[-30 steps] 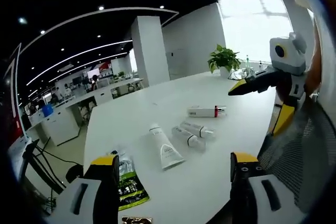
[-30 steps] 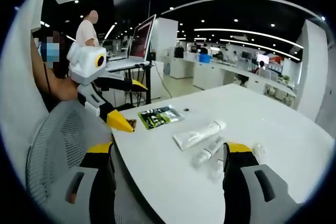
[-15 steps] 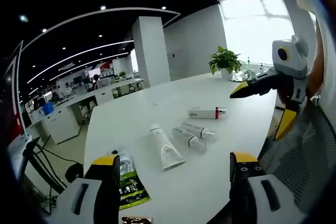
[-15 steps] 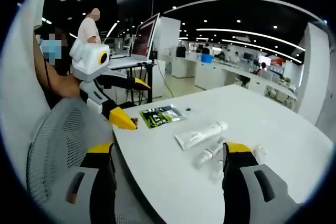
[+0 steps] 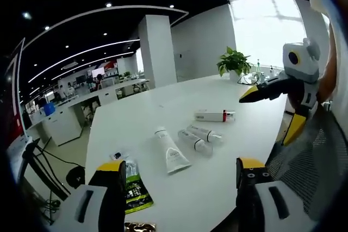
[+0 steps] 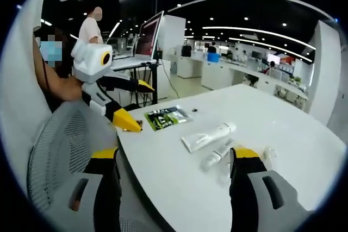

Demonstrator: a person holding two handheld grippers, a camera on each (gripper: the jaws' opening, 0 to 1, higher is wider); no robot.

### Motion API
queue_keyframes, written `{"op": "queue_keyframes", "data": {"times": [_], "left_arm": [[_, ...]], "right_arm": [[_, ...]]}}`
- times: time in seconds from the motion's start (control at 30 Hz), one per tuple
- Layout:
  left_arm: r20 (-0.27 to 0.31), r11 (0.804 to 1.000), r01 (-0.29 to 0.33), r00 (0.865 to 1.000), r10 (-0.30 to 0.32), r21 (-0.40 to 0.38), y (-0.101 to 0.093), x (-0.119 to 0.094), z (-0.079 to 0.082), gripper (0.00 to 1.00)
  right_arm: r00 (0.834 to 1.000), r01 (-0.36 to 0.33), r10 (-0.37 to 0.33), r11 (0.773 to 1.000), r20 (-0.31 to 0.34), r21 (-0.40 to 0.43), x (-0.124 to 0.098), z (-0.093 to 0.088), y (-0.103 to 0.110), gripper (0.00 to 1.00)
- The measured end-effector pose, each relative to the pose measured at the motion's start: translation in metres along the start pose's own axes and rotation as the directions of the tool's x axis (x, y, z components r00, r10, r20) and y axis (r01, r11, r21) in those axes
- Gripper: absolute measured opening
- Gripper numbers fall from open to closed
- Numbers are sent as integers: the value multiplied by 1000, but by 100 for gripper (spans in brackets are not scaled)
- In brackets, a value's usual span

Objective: Arrange the skincare products in the storage area until every visible bottle or jar stands upright without overlapping.

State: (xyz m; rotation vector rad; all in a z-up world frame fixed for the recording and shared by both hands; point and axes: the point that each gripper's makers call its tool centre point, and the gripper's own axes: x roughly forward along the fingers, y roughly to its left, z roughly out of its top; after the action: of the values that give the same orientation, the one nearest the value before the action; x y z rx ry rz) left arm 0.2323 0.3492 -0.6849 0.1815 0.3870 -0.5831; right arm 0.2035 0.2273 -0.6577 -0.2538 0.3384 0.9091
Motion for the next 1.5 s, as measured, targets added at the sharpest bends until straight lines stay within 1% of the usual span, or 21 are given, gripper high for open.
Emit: {"op": "queue_keyframes", "data": {"times": [0.13,0.23,0.37,0.43,0.67,0.73,0.77,0.87,0.93,0.97,1.03,1.1,1.13,1.17,1.2,1.27,1.3,1.33,1.43,1.47,1.5], "left_arm": [[9,1000,-8,1000,8,-5,3,0,1,84],[-4,1000,-23,1000,23,-19,7,-1,-2,83],[-16,1000,-19,1000,19,-19,5,0,-4,82],[-10,1000,-10,1000,10,-18,3,0,-2,82],[13,1000,-1,1000,1,-25,1,-1,3,86],[11,1000,-6,1000,6,-25,2,-1,3,86],[15,999,-7,1000,7,-38,2,-2,3,86],[25,999,-21,999,22,-41,5,-2,5,85],[-1,997,-37,999,37,-61,8,0,1,85],[-18,996,-48,999,46,-72,11,0,-2,85],[-12,997,-49,999,48,-68,11,-1,-1,84],[-6,998,-52,999,52,-44,10,-2,0,84],[-11,998,-59,998,59,-30,10,-2,-1,83],[-17,998,-67,998,66,-21,11,-2,-2,83],[-25,996,-81,996,80,-25,15,-3,-3,82],[-21,995,-95,995,94,-41,18,-4,-3,82],[-19,995,-91,996,90,-43,18,-4,-2,82],[-22,996,-77,997,76,-39,15,-3,-3,82],[-43,999,-47,998,46,-3,6,-1,-7,82],[-43,999,-44,998,44,0,5,-1,-7,82],[-46,999,-45,998,44,-2,5,0,-7,82]], "right_arm": [[1000,-5,5,1000,-4,-2,1,0,2,80],[1000,-13,13,1000,1,2,1,1,4,80],[1000,-29,29,1000,-5,2,2,0,8,80],[999,-31,31,999,9,6,1,3,8,80],[1000,-12,12,999,7,37,-1,3,-1,81],[997,32,-34,999,71,28,-4,17,-19,79],[993,77,-78,997,92,17,-8,24,-32,78],[993,92,-91,996,77,-9,-10,36,-51,75],[995,69,-66,997,76,-44,-5,50,-63,73],[995,68,-64,996,73,-59,0,58,-73,71],[997,58,-54,996,62,-68,8,71,-86,69],[998,53,-52,998,25,-38,21,86,-105,68],[998,51,-50,998,28,-45,27,96,-112,68],[997,72,-71,992,20,-107,34,108,-124,67],[997,69,-66,989,28,-130,40,117,-128,66],[999,48,-46,991,16,-128,53,133,-133,61],[999,34,-31,989,23,-146,57,140,-135,56],[1000,2,1,988,21,-157,64,148,-134,55],[994,-100,104,987,26,-127,78,162,-122,59],[989,-148,149,986,13,-83,81,161,-115,60],[986,-167,166,982,-25,-90,84,158,-114,61]]}}
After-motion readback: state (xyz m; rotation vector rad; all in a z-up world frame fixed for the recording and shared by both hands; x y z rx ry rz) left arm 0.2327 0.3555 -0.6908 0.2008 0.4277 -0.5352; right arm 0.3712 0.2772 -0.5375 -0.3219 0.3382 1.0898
